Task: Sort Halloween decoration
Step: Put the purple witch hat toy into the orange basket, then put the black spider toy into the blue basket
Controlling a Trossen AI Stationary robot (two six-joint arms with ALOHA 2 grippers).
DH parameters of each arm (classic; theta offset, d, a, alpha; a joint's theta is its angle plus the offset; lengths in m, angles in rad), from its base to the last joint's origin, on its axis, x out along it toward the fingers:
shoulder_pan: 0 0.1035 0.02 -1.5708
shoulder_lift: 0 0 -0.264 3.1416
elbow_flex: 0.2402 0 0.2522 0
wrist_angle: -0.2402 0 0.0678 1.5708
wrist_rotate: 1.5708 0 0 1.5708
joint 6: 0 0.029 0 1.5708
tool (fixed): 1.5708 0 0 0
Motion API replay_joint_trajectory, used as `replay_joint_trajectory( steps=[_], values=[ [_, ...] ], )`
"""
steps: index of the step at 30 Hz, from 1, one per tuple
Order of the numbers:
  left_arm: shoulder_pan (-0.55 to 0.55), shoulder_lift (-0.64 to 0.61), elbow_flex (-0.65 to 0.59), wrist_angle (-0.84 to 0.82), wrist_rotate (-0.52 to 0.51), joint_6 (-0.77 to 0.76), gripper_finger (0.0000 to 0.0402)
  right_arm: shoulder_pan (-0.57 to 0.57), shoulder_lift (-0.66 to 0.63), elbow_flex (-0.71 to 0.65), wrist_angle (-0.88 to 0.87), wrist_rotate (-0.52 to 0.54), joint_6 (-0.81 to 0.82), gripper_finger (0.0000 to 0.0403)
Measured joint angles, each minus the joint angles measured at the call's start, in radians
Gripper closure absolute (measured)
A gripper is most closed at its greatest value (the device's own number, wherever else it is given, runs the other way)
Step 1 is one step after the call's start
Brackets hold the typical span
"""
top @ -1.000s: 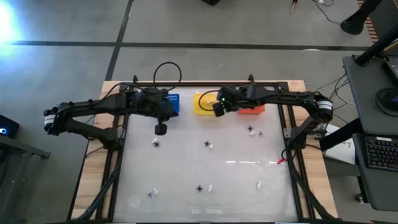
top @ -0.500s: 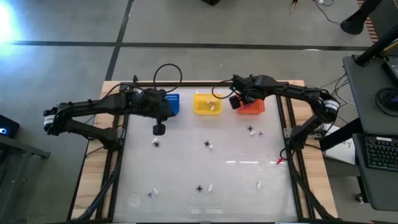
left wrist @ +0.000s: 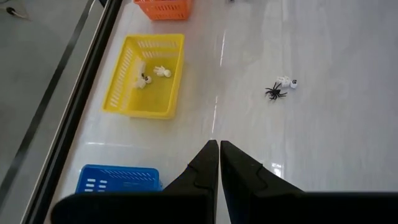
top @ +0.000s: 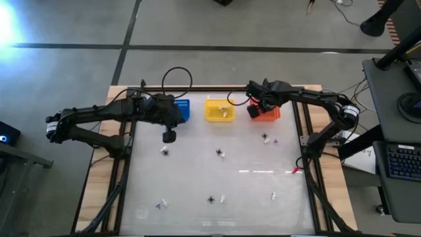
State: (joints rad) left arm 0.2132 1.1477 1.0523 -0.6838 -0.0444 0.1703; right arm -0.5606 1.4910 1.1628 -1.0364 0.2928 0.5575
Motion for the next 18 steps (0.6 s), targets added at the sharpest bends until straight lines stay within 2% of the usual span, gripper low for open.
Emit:
replay_joint_trajectory(
  steps=[4,11,18],
  values=[
    [0.000,0.000,0.000,0.000,-0.017,-0.018,0.0401,-0.001,0.000,-0.014,0.004,0.021,-0.032,0.0370],
    [0.000,0.000,0.000,-0.001,-0.147,-0.077,0.0401,-0.003,0.001,-0.007,0.002,0.020,-0.104,0.0343],
    [0.000,0.000,0.000,0.001,-0.158,-0.093,0.0402,-0.003,0.001,0.038,-0.001,-0.071,-0.180,0.0344]
  ],
)
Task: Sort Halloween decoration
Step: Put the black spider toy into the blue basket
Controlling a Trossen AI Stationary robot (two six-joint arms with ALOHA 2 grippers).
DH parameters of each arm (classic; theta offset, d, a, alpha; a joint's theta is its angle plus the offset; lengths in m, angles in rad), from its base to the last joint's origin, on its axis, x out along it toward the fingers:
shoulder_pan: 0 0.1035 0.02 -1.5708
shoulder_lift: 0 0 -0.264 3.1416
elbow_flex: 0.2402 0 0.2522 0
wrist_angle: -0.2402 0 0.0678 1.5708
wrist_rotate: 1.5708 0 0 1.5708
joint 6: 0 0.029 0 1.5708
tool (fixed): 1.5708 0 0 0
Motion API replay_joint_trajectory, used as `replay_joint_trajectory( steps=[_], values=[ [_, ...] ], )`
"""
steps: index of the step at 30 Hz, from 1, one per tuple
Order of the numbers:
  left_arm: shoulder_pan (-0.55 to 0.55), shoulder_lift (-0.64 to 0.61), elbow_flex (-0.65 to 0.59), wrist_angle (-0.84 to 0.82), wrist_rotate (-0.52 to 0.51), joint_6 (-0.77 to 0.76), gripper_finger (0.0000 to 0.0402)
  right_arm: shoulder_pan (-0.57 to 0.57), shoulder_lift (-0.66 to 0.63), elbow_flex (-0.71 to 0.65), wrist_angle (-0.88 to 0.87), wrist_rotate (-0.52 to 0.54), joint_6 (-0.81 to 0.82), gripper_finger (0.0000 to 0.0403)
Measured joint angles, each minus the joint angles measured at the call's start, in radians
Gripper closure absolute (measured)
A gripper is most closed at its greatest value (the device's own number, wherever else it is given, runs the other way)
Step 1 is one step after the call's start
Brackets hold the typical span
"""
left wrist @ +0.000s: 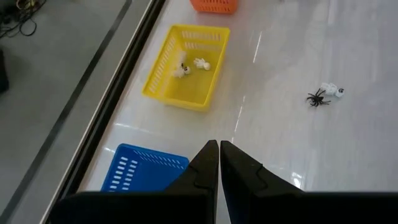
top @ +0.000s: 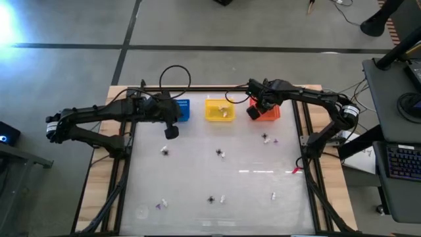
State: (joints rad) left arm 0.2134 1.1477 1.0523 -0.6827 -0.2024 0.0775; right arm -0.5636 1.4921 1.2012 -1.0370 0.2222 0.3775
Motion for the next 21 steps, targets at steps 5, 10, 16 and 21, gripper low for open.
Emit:
replay_joint_trajectory(
  steps=[5,10,16,21],
  values=[
    [0.000,-0.003,0.000,-0.007,0.000,-0.048,0.0402,0.000,0.000,0.031,0.003,-0.129,-0.067,0.0343],
    [0.000,-0.022,0.000,-0.038,-0.001,-0.031,0.0402,0.009,0.000,0.036,0.004,-0.312,-0.086,0.0350],
    [0.003,-0.068,0.000,-0.102,-0.027,0.028,0.0402,0.071,0.000,0.036,0.013,-0.362,0.063,0.0343],
    [0.005,-0.116,0.000,-0.193,-0.027,0.021,0.0402,0.145,0.000,0.036,0.007,-0.352,0.212,0.0321]
  ],
)
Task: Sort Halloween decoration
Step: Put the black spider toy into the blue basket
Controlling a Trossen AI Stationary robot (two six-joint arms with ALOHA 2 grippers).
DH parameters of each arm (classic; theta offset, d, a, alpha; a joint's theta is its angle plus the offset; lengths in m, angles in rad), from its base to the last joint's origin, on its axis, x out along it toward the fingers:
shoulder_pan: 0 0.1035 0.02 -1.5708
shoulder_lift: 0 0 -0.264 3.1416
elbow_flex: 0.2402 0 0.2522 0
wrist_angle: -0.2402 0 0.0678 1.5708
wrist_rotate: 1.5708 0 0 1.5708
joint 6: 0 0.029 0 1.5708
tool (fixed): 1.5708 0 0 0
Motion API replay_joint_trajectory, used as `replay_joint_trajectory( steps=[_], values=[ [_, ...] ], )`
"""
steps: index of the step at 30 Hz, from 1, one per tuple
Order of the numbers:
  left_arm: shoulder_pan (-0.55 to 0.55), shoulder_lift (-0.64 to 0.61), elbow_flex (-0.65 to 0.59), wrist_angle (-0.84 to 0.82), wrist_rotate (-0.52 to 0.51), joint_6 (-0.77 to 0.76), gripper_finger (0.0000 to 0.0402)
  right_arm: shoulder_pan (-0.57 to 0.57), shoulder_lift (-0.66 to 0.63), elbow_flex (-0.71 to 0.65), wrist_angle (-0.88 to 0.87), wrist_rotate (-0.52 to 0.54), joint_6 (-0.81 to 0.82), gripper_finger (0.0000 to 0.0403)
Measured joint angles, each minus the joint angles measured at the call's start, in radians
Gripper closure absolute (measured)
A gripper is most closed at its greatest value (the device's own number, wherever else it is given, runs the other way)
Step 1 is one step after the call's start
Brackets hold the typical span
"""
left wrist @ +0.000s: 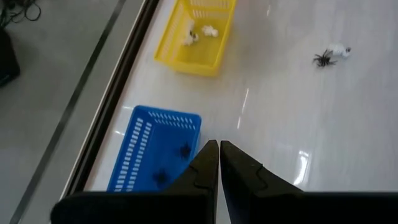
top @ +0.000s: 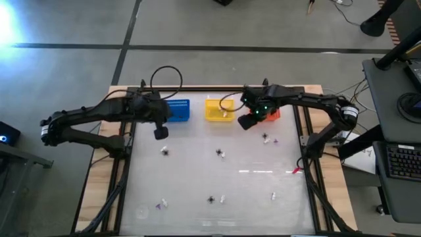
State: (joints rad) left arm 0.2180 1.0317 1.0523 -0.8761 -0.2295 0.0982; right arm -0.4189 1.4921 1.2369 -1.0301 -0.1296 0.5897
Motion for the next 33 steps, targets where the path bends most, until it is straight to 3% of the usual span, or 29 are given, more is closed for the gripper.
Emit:
replay_joint_trajectory(
  steps=[6,13,23,33],
  values=[
    [0.000,-0.054,0.000,-0.057,0.001,-0.002,0.0390,0.087,0.000,-0.004,-0.028,0.089,0.150,0.0290],
    [0.000,-0.084,0.000,-0.085,0.002,0.002,0.0382,0.146,0.000,-0.029,-0.104,0.105,0.229,0.0270],
    [0.000,-0.085,0.000,-0.093,0.003,0.040,0.0381,0.164,0.000,-0.175,-0.101,0.122,0.216,0.0266],
    [0.000,-0.082,0.000,-0.107,0.003,0.073,0.0381,0.156,0.000,-0.276,0.043,0.165,0.196,0.0266]
  ],
)
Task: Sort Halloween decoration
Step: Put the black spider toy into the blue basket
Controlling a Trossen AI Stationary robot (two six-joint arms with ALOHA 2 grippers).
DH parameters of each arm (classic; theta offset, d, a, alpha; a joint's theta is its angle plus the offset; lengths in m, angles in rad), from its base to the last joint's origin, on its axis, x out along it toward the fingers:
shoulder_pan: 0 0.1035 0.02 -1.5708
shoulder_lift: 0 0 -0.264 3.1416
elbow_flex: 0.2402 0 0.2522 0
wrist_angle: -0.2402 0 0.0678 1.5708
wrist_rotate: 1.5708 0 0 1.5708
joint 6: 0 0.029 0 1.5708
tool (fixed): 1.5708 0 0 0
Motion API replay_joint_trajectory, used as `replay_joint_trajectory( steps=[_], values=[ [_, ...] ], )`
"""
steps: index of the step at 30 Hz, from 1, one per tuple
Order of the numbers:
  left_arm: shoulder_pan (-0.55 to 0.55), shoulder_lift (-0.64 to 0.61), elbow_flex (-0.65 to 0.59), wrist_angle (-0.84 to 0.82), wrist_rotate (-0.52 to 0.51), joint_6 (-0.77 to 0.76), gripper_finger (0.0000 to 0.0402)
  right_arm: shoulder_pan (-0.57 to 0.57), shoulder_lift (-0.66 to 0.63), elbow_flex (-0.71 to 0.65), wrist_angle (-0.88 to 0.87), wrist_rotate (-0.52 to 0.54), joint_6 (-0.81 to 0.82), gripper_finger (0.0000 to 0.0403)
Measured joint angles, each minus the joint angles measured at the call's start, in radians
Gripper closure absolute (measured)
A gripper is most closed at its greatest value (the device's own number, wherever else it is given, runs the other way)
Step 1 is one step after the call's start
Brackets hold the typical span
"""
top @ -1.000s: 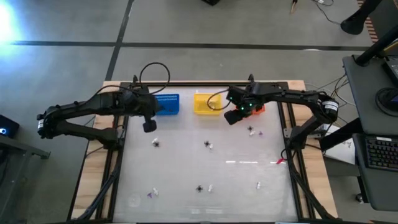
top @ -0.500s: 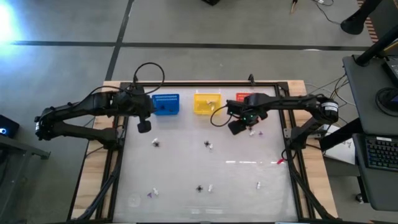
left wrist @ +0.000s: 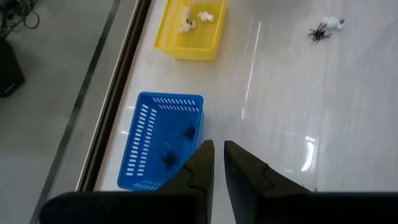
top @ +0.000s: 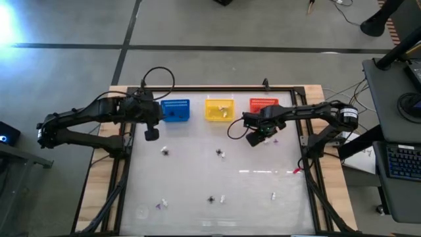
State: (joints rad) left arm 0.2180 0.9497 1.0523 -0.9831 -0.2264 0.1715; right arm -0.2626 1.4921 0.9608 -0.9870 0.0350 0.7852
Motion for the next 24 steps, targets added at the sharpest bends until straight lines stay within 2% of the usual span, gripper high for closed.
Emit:
replay_joint_trajectory(
  steps=[4,10,24],
  values=[
    [0.000,0.000,0.000,-0.024,0.000,0.000,0.0381,-0.019,0.000,-0.026,0.090,0.019,-0.001,0.0266],
    [0.000,0.000,0.000,-0.034,0.000,0.000,0.0381,-0.057,0.000,-0.035,0.081,0.088,0.026,0.0266],
    [0.000,0.000,0.000,-0.037,0.000,-0.024,0.0381,-0.078,0.000,-0.077,0.085,0.062,0.066,0.0266]
  ],
)
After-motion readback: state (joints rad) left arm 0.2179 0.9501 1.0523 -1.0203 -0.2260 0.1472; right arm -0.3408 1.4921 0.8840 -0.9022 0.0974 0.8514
